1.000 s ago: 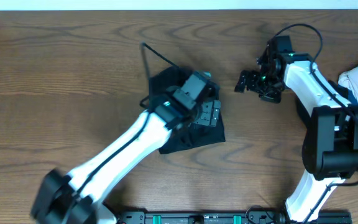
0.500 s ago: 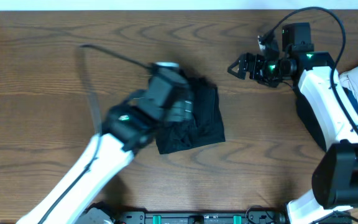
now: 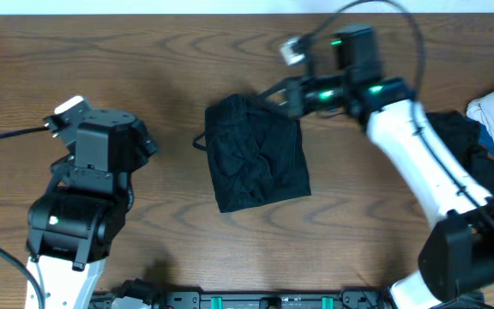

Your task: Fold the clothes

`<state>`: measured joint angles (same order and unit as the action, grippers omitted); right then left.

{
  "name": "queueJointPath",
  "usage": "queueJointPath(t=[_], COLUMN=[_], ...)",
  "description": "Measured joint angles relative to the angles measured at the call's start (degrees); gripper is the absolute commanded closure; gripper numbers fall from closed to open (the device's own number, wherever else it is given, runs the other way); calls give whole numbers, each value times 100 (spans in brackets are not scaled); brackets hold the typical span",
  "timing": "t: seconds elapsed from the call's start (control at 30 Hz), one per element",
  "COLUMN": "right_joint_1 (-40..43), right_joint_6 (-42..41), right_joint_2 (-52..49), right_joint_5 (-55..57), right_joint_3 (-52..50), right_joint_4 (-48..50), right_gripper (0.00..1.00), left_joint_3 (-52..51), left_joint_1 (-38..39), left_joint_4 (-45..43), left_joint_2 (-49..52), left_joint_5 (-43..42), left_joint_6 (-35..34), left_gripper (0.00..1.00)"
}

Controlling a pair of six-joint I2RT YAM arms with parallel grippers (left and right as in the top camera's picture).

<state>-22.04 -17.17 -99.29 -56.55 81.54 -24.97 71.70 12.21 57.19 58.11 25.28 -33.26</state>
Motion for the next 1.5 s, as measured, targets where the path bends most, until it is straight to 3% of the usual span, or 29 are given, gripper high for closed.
queueJointPath(t=[0.23,0.4,0.9,1.5], right_joint_1=[-1287,-1543,-527,-264], right_joint_6=[-326,-498,-573,-315], right_joint_2=[-422,-1237,-2896,-2741], right_joint_5=[122,142,-728,-127], right_joint_3=[7,7,203,393], right_joint_4=[448,603,492,-442], right_gripper=[90,88,81,83], left_joint_3=[0,0,0,0], left_joint_1=[-92,-92,-92,-92], left_joint_4=[227,278,348,374], left_joint_2=[22,28,46,334], left_joint_5=[26,26,42,39], left_joint_6=[-2,-2,-2,-2], left_gripper=[2,2,2,2])
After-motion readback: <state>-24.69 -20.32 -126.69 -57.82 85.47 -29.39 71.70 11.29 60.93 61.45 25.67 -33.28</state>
